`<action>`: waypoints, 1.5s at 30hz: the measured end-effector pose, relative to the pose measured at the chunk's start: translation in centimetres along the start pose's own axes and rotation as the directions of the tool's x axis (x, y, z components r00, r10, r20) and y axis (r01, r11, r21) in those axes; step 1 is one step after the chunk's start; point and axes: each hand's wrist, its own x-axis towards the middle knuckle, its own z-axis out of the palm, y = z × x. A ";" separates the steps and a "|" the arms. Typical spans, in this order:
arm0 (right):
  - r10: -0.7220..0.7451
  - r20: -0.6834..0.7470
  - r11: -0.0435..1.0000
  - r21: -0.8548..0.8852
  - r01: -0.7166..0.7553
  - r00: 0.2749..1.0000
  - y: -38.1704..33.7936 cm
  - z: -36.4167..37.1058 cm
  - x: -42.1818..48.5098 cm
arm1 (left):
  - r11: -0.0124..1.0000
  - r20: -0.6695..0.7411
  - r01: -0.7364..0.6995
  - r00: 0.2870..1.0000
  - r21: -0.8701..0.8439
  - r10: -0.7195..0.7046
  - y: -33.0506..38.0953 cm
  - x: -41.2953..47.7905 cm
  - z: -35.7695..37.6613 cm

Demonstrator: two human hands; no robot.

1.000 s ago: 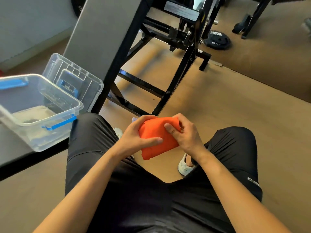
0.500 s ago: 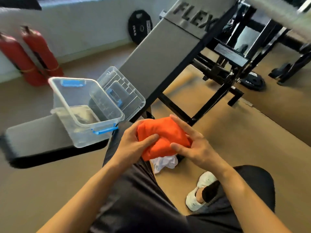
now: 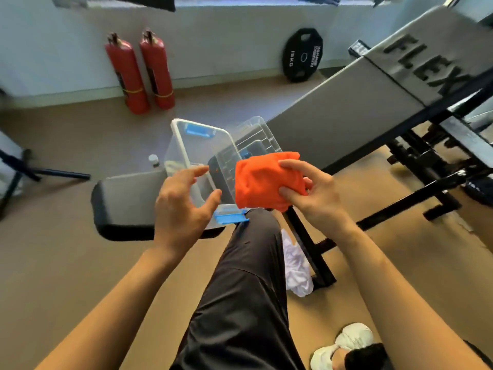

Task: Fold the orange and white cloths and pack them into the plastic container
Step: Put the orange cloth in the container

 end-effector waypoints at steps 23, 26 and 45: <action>0.128 0.248 0.905 -0.425 -0.011 0.960 3.9 21.2 19.2 | 0.866 0.216 0.456 0.884 -0.204 -0.415 -6.6 -0.3 -0.4; 0.043 0.271 0.771 -0.621 0.140 0.962 4.0 21.0 19.0 | 0.825 0.221 0.488 0.871 -0.284 -0.439 -7.1 -0.5 0.0; 0.265 0.637 0.838 -0.524 0.155 0.724 2.1 17.8 17.3 | 0.801 0.233 0.506 0.862 -0.319 -0.451 -6.2 -0.8 0.7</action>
